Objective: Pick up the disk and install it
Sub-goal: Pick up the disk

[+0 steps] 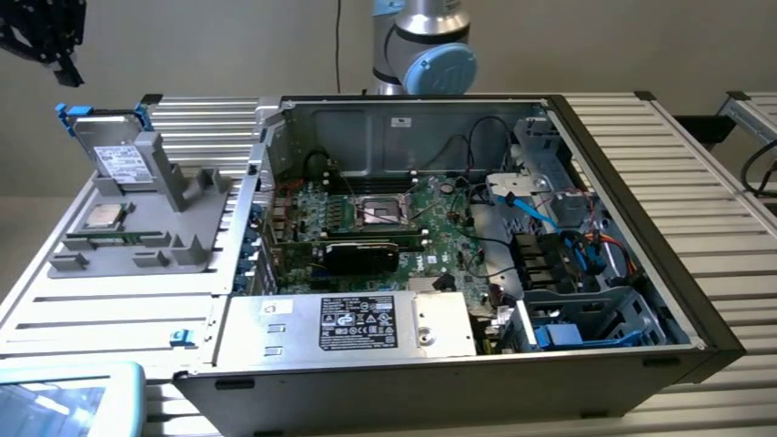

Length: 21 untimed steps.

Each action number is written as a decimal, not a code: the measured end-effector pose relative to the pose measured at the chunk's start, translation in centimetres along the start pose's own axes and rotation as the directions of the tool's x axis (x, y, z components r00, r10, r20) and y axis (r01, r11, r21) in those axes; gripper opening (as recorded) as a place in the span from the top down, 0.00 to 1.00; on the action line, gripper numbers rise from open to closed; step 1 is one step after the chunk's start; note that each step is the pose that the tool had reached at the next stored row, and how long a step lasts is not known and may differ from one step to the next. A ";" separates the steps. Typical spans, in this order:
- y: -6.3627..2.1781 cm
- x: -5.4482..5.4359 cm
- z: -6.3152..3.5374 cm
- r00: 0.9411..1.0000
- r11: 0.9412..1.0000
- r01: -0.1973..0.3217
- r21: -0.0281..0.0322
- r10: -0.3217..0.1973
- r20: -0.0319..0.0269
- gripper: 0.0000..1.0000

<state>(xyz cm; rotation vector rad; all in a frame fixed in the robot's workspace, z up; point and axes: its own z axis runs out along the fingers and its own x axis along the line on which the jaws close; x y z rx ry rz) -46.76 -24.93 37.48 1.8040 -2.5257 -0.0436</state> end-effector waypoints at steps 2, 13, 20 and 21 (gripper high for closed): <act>-0.01 0.0 -0.01 1.000 1.000 0.023 0.007 -0.023 -0.002 0.89; 0.13 0.0 0.02 0.995 0.994 0.101 0.034 -0.102 0.001 0.89; 0.32 0.1 0.04 0.991 0.990 0.134 0.035 -0.134 0.004 0.89; 0.32 0.1 0.04 0.991 0.990 0.134 0.035 -0.134 0.004 0.89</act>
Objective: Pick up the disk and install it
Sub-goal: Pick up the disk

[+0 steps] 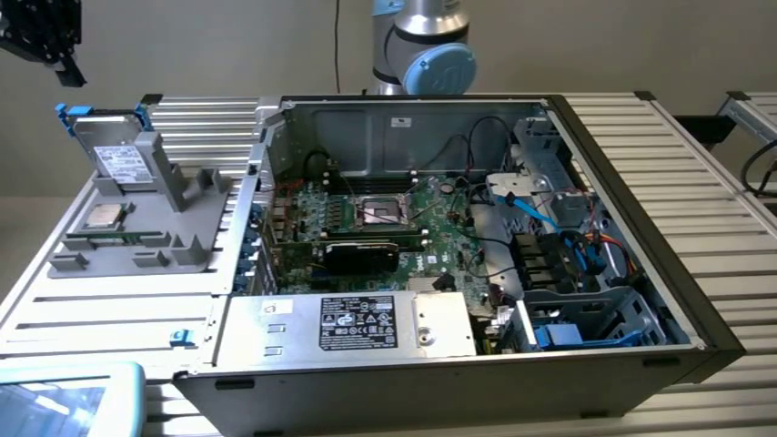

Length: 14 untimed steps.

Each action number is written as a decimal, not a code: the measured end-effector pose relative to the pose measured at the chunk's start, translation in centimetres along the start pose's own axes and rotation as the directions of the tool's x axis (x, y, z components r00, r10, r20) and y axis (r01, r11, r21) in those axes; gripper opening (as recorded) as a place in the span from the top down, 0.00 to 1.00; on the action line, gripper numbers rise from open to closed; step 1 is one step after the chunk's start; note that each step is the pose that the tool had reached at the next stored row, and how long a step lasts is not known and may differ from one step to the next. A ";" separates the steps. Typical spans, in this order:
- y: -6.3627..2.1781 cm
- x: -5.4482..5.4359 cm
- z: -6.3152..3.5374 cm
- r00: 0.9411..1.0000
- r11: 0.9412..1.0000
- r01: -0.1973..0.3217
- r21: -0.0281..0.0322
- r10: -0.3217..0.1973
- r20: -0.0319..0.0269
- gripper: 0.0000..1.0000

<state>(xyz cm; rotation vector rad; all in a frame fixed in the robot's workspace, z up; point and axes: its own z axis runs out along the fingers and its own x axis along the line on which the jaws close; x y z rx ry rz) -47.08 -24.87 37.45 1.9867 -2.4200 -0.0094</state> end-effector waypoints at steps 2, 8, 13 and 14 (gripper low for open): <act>0.00 0.0 0.00 1.000 1.000 0.000 0.000 0.000 0.000 0.89; 0.11 0.0 0.01 1.000 1.000 0.001 0.000 -0.001 0.000 0.89; 0.16 0.0 0.01 1.000 1.000 0.001 0.000 -0.001 0.000 0.89; 0.19 0.0 0.04 1.000 1.000 0.001 0.000 -0.001 0.000 0.89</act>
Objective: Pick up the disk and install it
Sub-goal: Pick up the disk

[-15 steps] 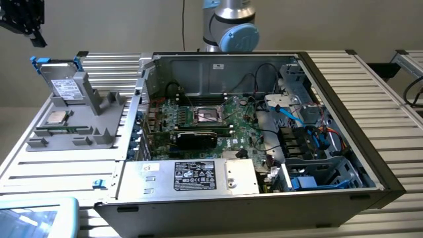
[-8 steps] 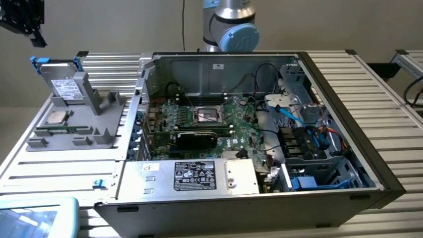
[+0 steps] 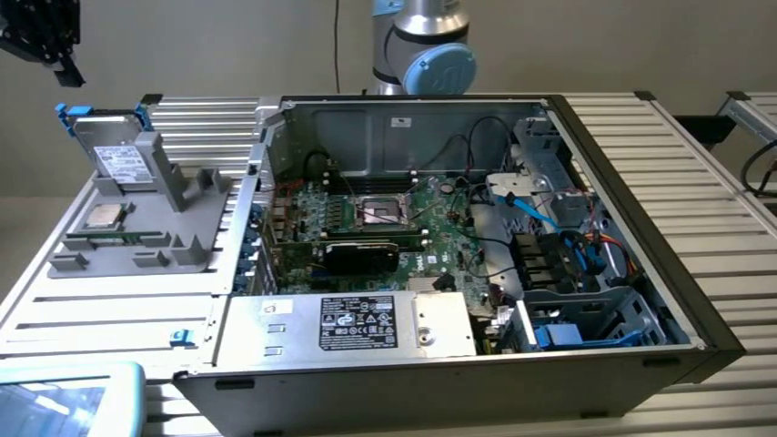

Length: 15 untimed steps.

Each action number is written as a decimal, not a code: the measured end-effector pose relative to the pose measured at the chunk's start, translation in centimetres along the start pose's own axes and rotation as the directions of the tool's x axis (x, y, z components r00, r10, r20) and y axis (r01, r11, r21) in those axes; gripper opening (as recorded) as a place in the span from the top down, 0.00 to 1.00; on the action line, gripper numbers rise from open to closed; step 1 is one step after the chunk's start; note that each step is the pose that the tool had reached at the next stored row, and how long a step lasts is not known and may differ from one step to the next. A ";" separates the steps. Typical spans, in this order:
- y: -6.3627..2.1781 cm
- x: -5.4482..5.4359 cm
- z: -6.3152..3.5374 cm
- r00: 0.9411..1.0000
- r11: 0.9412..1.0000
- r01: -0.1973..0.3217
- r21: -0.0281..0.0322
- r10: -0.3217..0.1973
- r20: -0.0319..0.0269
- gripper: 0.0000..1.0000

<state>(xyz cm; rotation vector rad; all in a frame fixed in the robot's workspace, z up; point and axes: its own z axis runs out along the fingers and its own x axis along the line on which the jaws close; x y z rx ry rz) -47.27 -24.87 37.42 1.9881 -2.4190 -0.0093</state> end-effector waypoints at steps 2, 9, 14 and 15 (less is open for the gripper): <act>0.05 0.0 0.01 1.000 1.000 0.000 0.000 0.000 0.000 0.89; 0.10 0.0 0.07 1.000 1.000 0.003 0.000 -0.003 0.000 0.64; 0.24 0.0 0.44 0.999 0.999 0.035 0.000 -0.035 0.000 0.51; 0.27 0.0 0.52 0.999 0.999 0.048 0.000 -0.048 -0.001 0.51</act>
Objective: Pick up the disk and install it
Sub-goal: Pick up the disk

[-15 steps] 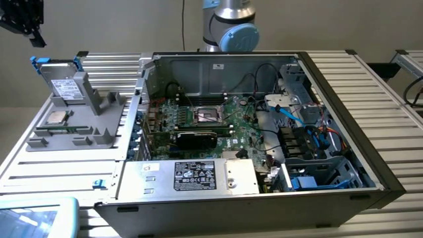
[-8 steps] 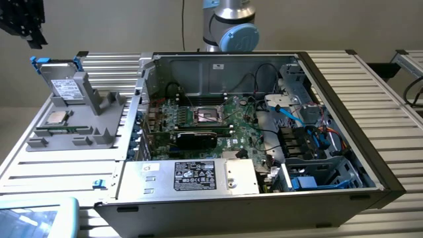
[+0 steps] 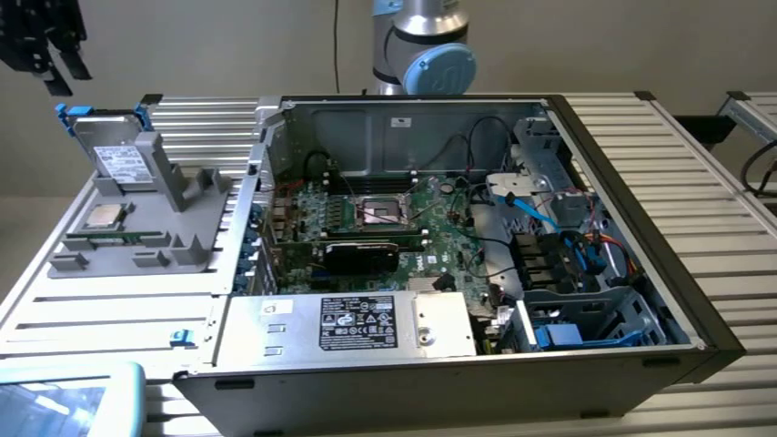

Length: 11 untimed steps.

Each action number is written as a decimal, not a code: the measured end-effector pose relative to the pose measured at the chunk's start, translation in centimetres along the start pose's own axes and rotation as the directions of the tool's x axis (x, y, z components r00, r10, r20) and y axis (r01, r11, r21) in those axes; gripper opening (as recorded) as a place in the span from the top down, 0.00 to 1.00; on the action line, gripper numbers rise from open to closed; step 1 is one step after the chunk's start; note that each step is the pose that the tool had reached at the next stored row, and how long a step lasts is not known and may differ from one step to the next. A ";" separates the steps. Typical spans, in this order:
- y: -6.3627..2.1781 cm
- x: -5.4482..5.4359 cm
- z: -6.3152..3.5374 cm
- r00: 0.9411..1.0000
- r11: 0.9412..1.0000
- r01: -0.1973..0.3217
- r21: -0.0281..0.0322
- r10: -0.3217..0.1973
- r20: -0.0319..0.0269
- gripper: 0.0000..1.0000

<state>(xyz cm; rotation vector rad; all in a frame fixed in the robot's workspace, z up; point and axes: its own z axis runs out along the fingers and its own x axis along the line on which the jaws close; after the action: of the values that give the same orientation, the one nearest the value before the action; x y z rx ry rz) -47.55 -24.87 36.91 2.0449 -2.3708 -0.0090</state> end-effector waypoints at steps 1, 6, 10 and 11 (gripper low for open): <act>0.02 0.0 0.08 1.000 1.000 0.013 0.000 -0.013 0.000 0.51; 0.25 0.0 0.51 0.997 0.997 0.075 0.000 -0.075 -0.001 0.51; 0.49 -0.1 1.12 0.996 0.996 0.091 0.000 -0.091 -0.002 0.51; 0.49 -0.1 1.30 0.996 0.996 0.093 0.000 -0.093 -0.002 0.51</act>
<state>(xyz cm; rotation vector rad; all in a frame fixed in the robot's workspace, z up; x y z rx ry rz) -48.03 -24.67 35.61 2.1527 -2.2720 -0.0072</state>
